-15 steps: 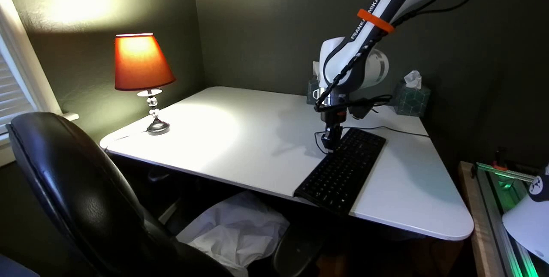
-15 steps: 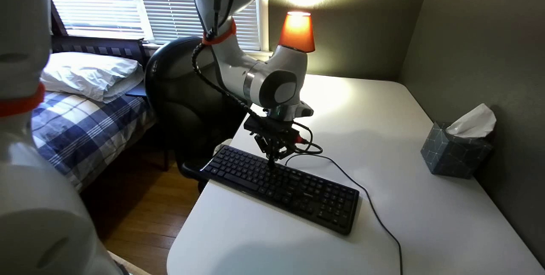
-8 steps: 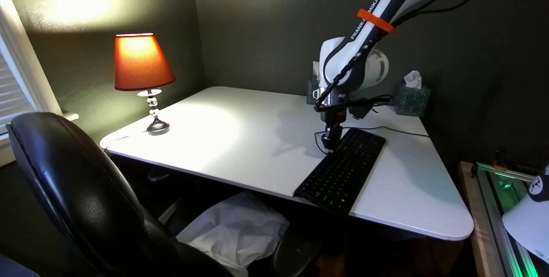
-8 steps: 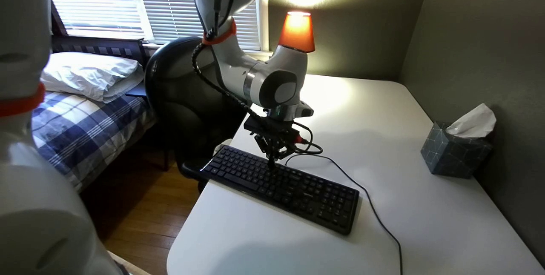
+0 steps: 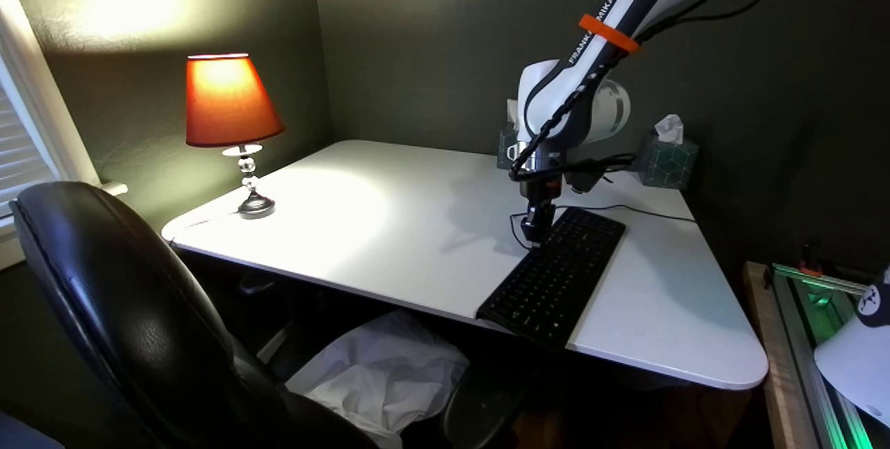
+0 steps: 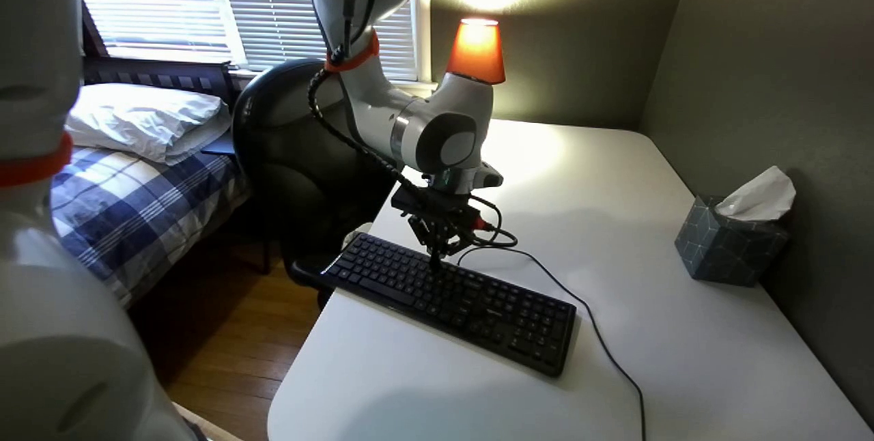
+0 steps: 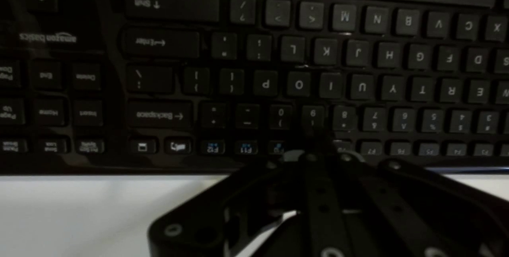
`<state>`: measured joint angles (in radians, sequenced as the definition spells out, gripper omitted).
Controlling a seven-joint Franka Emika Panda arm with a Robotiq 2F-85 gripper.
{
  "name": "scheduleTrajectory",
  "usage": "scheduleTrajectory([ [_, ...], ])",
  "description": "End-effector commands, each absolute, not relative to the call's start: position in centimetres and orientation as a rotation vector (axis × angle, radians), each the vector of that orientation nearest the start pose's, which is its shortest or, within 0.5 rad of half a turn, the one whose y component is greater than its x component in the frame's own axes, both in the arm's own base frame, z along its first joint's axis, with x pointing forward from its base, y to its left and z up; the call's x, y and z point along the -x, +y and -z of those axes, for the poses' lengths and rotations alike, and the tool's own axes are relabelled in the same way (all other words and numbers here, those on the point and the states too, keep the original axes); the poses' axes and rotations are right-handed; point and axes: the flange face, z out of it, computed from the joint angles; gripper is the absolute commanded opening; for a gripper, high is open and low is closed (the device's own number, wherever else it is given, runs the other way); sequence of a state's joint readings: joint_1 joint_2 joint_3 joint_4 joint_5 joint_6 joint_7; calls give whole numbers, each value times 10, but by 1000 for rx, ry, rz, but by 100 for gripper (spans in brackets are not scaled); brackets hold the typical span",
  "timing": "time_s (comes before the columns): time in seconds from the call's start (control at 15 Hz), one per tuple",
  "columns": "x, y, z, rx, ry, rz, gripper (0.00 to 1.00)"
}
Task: Press the center button at the top of the keyboard
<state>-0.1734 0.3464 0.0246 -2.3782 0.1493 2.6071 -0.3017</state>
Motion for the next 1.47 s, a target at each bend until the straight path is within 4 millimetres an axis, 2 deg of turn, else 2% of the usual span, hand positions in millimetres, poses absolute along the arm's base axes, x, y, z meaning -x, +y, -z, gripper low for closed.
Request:
scheduleTrajectory([
  [0.0,-486,-76,-167,3019,-30,-125,0],
  [0.8,-484,-76,-192,3035,-27,-53,0],
  [0.87,-483,-76,-194,3037,-27,-47,26],
  [1.0,-482,-75,-200,3041,-26,-37,33],
  [1.4,-474,-70,-223,3055,-10,6,77],
])
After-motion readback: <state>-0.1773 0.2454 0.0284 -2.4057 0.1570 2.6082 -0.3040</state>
